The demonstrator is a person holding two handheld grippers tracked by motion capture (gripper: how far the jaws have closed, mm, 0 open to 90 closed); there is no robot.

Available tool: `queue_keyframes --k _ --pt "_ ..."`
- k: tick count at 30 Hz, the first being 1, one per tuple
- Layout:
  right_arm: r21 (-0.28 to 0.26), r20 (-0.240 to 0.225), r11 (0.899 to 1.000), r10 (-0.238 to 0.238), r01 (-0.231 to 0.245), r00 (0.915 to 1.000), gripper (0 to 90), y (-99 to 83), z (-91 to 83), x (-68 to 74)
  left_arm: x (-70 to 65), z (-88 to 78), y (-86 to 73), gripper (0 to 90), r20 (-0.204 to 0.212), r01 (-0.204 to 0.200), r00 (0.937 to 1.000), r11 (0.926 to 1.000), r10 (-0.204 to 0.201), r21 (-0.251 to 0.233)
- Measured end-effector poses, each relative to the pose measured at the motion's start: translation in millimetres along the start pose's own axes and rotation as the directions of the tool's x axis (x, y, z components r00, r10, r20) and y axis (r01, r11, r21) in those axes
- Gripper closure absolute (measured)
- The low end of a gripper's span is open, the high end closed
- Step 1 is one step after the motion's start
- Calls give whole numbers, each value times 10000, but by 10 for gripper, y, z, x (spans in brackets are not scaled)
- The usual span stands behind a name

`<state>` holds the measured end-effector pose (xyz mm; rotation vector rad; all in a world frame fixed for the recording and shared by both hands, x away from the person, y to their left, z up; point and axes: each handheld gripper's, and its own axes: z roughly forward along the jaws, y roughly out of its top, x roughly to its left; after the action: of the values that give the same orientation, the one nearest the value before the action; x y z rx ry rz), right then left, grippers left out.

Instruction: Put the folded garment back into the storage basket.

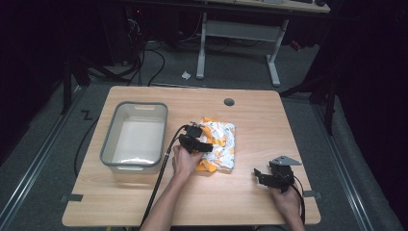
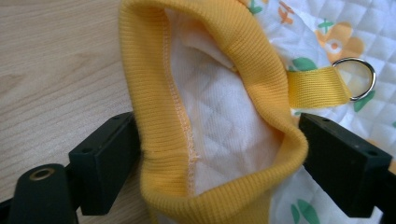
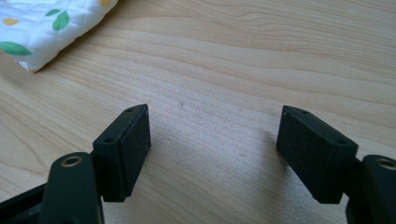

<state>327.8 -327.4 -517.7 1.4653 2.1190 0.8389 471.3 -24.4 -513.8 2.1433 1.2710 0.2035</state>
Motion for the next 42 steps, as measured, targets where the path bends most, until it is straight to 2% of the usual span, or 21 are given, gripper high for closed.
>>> queue_keyframes --k 5,8,9,15,18,22,25,27,32,37,42 --pt "11 -4 10000 -1 1 10000 264 0 -1 0 -69 9 -23 187 -438 -560 9975 9984 559 -3" --pt "3 2 10000 -8 8 10000 264 0 0 0 -104 -4 -24 298 -494 -788 9957 9969 787 3" --pt "5 3 10000 13 -13 10000 264 0 -1 1 -113 -7 -26 298 -476 -862 9951 9963 861 -5" --pt "12 -4 10000 -12 12 10000 264 0 -1 -1 -146 -26 -32 553 -207 -1159 9931 9932 1156 -109" --pt "12 -7 10000 -15 15 10000 264 0 -1 -1 -150 -29 -31 645 53 -1075 9942 9941 1076 -138" --pt "13 -5 10000 -11 11 10000 264 -2 -2 0 -121 -29 -27 712 450 -816 9956 9965 823 -157" --pt "8 -6 10000 -30 30 10000 264 -2 -2 -1 -72 -32 -22 729 832 -516 9951 9986 525 -128" --pt "11 -15 10000 -45 45 10000 264 -1 -2 -2 -56 -43 -20 737 944 -477 9943 9987 490 -165" --pt "13 -36 10000 -43 43 10000 263 -1 -2 -1 -82 -108 -8 742 1020 -517 9932 9979 555 -394" --pt "11 -56 10000 -75 75 10000 263 -2 -2 0 -95 -188 9 742 1265 -425 9907 9974 496 -582" --pt "10 -63 10000 -66 66 10000 263 -2 -3 0 -117 -286 27 743 1495 -511 9868 9959 618 -745"
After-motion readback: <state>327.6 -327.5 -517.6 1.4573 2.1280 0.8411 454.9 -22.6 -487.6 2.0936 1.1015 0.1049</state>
